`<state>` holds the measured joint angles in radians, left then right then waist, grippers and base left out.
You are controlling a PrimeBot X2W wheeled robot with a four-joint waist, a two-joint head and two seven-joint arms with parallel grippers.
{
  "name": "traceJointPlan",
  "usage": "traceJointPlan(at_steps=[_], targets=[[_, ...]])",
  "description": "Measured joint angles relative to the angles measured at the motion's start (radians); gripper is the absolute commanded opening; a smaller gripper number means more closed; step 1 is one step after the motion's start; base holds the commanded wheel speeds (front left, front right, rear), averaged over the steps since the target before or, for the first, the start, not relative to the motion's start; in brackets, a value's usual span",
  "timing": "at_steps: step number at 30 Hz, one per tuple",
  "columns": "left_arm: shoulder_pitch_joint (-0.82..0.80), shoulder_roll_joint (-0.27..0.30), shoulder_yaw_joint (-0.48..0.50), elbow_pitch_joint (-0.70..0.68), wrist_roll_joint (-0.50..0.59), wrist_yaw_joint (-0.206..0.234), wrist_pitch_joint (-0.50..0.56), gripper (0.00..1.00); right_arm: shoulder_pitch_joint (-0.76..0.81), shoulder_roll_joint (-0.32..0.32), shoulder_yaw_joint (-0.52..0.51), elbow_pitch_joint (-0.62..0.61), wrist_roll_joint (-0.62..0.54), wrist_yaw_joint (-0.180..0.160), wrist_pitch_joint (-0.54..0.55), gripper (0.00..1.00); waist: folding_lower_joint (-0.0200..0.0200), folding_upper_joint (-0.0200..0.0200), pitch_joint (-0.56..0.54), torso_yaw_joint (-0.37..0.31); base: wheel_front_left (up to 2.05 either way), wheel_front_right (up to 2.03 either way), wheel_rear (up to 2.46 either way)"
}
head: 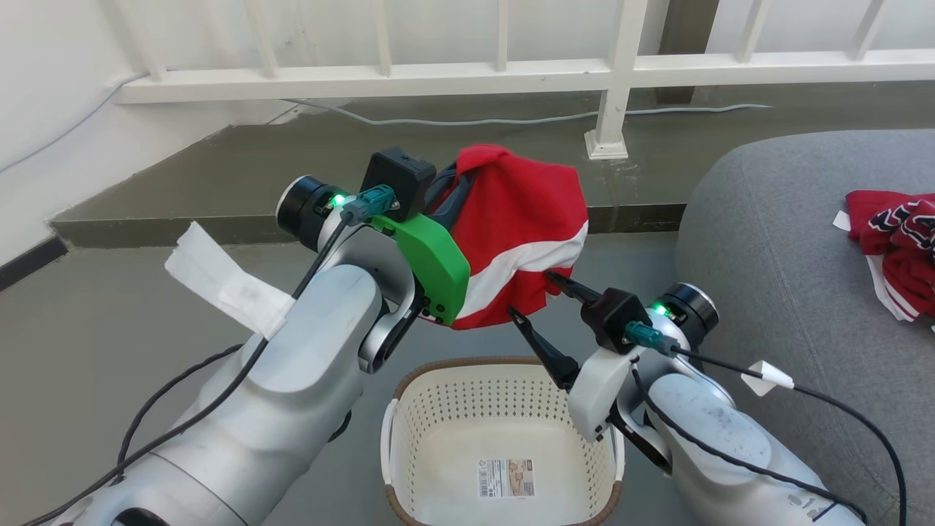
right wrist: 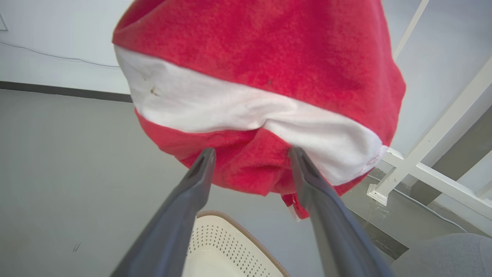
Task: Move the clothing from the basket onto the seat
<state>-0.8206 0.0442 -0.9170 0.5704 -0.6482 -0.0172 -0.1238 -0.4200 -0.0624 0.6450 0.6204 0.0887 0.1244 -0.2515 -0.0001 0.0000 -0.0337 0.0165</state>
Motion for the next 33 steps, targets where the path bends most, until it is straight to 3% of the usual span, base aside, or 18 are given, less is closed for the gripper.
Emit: traceJointPlan(at_steps=[10, 16, 19, 21, 25, 27, 28, 33], targets=[[0.000, -0.003, -0.026, -0.031, -0.007, 0.001, 0.015, 0.00, -0.027, 0.000, 0.019, 0.043, 0.080, -0.003, 0.000, 1.00, 0.0000, 0.0000, 0.001, 0.022, 0.00, 0.00, 0.00], [0.000, -0.003, -0.033, -0.043, -0.007, 0.001, 0.021, 0.00, -0.030, 0.000, 0.040, 0.072, 0.125, -0.021, 0.000, 1.00, 0.0000, 0.0000, 0.001, 0.043, 0.00, 0.00, 0.00], [0.000, -0.003, -0.034, -0.056, -0.009, 0.003, 0.022, 0.00, -0.035, 0.001, 0.057, 0.077, 0.169, -0.022, 0.000, 0.58, 0.0000, 0.0000, 0.000, 0.051, 0.00, 0.00, 0.00], [0.000, -0.003, -0.036, -0.063, -0.009, 0.010, 0.026, 0.00, -0.046, 0.001, 0.062, 0.086, 0.184, -0.032, 0.000, 0.45, 0.0000, 0.0000, 0.000, 0.054, 0.00, 0.00, 0.00], [0.000, -0.003, -0.044, -0.068, -0.015, 0.010, 0.028, 0.00, -0.060, 0.001, 0.076, 0.110, 0.216, -0.048, 0.000, 0.35, 0.0000, 0.0000, -0.001, 0.060, 0.00, 0.00, 0.00], [0.000, -0.003, -0.048, -0.071, -0.017, 0.012, 0.035, 0.00, -0.069, 0.001, 0.085, 0.117, 0.223, -0.055, 0.000, 0.17, 0.0000, 0.0000, -0.001, 0.063, 0.00, 0.00, 0.00], [0.000, -0.003, -0.049, -0.072, -0.017, 0.013, 0.035, 0.00, -0.073, 0.001, 0.090, 0.119, 0.227, -0.057, 0.000, 0.00, 0.0001, 0.0000, -0.001, 0.065, 0.00, 0.00, 0.00], [0.000, -0.003, -0.050, -0.078, -0.022, 0.021, 0.036, 0.00, -0.095, 0.001, 0.119, 0.121, 0.230, -0.064, 0.000, 0.00, 0.0001, 0.0000, -0.001, 0.067, 0.00, 0.00, 0.00]])
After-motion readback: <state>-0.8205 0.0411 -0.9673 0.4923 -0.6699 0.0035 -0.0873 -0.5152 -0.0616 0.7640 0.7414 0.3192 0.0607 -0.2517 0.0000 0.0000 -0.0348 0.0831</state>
